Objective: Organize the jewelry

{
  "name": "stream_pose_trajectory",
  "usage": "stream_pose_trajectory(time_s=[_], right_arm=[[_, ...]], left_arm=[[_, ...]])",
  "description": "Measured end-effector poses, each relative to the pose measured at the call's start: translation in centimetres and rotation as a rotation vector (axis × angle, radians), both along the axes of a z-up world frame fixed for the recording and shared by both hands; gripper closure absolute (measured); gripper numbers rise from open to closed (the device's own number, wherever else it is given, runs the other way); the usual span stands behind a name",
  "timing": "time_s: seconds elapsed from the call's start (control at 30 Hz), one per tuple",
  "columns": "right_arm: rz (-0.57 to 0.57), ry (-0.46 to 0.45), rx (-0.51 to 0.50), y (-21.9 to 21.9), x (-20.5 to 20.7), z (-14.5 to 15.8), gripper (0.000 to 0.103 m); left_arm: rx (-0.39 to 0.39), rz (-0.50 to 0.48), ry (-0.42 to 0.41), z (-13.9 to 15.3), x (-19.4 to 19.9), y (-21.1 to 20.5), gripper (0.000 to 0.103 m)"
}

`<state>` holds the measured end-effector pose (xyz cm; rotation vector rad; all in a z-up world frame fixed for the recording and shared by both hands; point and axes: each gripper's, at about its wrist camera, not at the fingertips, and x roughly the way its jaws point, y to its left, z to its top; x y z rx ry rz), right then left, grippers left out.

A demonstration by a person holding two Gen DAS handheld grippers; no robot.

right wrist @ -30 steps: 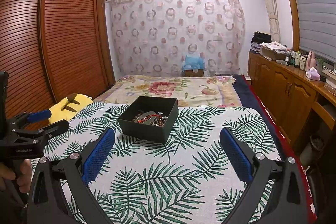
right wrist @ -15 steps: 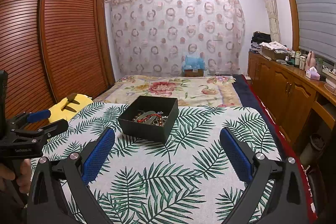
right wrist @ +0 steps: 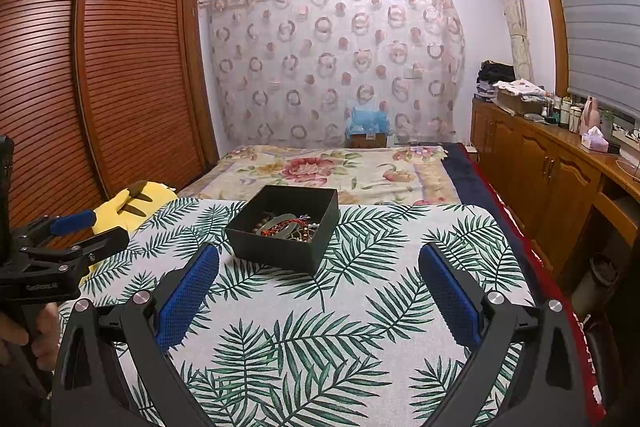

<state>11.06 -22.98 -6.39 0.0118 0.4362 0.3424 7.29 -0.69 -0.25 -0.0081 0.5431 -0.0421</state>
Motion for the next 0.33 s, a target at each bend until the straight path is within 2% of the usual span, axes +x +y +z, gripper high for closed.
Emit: stream_pose_trajectory(time_s=[0.33], right_arm=[[0.001,0.004,0.000,0.13,-0.21,-0.03,0.002]], left_arm=[[-0.004,0.001,0.003,0.10,0.02,-0.05,0.008]])
